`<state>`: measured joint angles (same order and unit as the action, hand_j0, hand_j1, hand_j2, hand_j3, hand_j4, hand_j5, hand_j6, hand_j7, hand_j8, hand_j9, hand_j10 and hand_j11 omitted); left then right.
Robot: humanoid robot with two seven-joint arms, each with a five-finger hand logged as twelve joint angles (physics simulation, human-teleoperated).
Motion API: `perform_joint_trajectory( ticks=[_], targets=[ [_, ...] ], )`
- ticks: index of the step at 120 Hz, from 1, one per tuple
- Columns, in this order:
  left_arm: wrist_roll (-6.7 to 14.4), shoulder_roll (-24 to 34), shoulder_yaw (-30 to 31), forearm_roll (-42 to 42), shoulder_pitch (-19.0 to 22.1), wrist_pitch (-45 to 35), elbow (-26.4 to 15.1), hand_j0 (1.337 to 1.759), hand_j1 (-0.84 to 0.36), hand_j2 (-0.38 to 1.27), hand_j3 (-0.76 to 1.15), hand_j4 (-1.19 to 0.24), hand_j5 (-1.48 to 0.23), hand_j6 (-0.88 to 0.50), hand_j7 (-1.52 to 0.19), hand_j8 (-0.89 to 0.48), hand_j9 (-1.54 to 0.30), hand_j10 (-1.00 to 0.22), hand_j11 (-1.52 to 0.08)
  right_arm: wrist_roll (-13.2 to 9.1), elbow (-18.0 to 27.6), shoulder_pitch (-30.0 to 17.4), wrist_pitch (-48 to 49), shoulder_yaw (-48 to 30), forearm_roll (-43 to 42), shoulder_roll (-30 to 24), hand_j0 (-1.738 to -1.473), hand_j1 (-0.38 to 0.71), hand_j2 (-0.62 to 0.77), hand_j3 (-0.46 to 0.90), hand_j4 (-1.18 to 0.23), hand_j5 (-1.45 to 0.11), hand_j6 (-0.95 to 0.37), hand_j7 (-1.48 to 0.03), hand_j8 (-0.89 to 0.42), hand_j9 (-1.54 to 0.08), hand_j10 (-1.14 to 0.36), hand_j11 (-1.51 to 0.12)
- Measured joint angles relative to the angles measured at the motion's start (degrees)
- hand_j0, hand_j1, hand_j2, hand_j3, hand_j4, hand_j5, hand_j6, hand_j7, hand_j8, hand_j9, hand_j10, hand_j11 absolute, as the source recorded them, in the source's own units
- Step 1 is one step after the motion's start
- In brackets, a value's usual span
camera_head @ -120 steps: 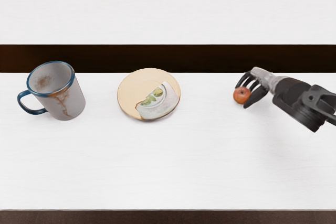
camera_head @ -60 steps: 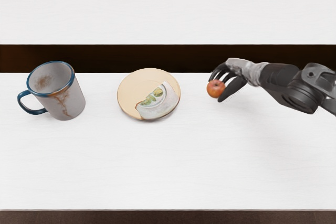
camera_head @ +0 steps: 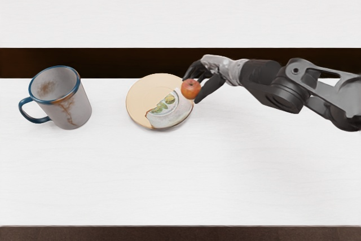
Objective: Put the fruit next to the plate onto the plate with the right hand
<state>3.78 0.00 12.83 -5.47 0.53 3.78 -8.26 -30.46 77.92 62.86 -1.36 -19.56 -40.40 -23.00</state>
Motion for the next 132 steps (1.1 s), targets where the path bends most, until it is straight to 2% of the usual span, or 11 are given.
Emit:
perform_joint_trajectory(
  ticks=[31, 88, 105, 132],
  targets=[
    [0.00, 0.00, 0.00, -0.01, 0.00, 0.00, 0.00, 1.658, 0.06, 0.05, 0.00, -0.24, -0.32, -0.24, -0.32, -0.24, -0.32, -0.24, -0.32, 0.58, -4.44, 0.61, -0.01, -0.07, -0.13, 6.57, -1.658, 0.35, 0.33, 0.00, -0.58, -0.93, -0.44, -0.91, -0.49, -0.92, -0.69, -0.92],
    [0.00, 0.00, -0.01, -0.01, 0.00, 0.00, 0.00, 1.658, 0.06, 0.05, 0.00, -0.24, -0.32, -0.24, -0.32, -0.24, -0.32, -0.24, -0.32, 7.22, -16.45, 1.41, -0.07, 0.71, -0.64, 15.38, -1.655, 0.29, 0.25, 0.00, -0.64, -0.93, -0.49, -0.91, -0.53, -0.91, -0.70, -0.91],
    [0.00, 0.00, 0.00, 0.00, 0.00, 0.00, 0.00, 1.658, 0.06, 0.05, 0.00, -0.24, -0.32, -0.24, -0.32, -0.24, -0.32, -0.24, -0.32, 8.33, -19.57, 1.28, -0.08, 2.23, -1.02, 17.44, -1.655, 0.29, 0.26, 0.00, -0.63, -0.93, -0.48, -0.91, -0.53, -0.92, -0.69, -0.92],
    [0.00, 0.00, 0.00, -0.02, 0.00, 0.00, 0.00, 1.658, 0.06, 0.05, 0.00, -0.24, -0.32, -0.24, -0.32, -0.24, -0.32, -0.24, -0.32, 9.31, -21.81, 1.23, -0.10, 3.86, -1.17, 19.06, -1.657, 0.29, 0.24, 0.00, -0.62, -0.90, -0.47, -0.88, -0.52, -0.89, -0.67, -0.89]
  ],
)
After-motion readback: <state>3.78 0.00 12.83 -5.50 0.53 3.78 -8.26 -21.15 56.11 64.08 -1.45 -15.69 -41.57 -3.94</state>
